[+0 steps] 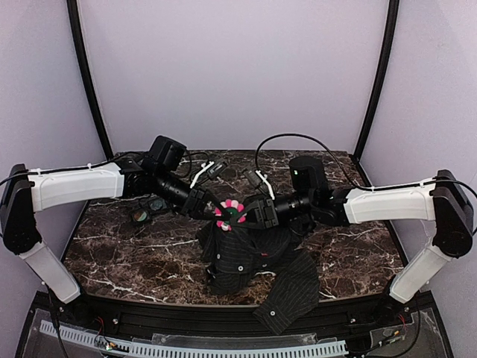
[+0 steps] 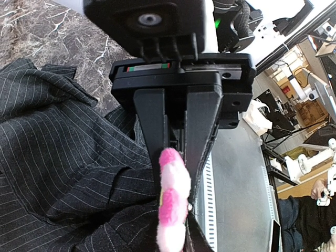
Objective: Remove the brooch from the garment
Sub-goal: Open the brooch with the crumpled clothing.
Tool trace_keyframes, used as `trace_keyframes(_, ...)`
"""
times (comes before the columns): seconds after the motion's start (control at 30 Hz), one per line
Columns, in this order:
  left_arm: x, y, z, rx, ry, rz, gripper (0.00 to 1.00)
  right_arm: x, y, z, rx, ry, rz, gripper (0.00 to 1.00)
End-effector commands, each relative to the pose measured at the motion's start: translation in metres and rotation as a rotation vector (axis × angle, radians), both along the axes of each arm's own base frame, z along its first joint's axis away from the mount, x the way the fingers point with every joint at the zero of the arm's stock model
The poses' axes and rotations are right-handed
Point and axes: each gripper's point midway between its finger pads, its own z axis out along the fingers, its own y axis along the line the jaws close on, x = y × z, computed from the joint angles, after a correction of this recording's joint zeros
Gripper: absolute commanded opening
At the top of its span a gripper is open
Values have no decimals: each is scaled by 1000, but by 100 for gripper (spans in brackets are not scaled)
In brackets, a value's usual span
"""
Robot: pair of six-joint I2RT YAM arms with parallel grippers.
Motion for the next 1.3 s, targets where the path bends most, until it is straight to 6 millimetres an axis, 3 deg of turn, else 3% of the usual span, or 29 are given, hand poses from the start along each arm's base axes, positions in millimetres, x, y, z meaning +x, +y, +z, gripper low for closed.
trace_keyframes(0.0,-8,5,24,-52,-8,-31,7,18,-11,1,-11,-16,-80,0)
trace_keyframes(0.2,-10,5,25,-74,11,-45,1,16,-10,1,-14,-20,-66,0)
trace_keyframes(0.37,-15,5,29,-99,-4,-60,1,29,-7,-11,-83,17,-118,0)
trace_keyframes(0.53,-31,-1,30,-106,-1,-104,1,40,-2,-23,-125,31,-151,0)
trace_keyframes(0.67,-42,-6,28,-106,14,-139,1,40,5,-18,-101,-2,-112,3)
trace_keyframes(0.93,-47,-9,25,-99,31,-155,1,15,9,21,33,-84,36,25)
trace_keyframes(1.1,-36,-6,20,-79,22,-127,1,-1,-3,34,70,-102,59,40)
trace_keyframes(1.27,-22,0,22,-80,18,-88,1,-9,-20,52,99,-141,18,63)
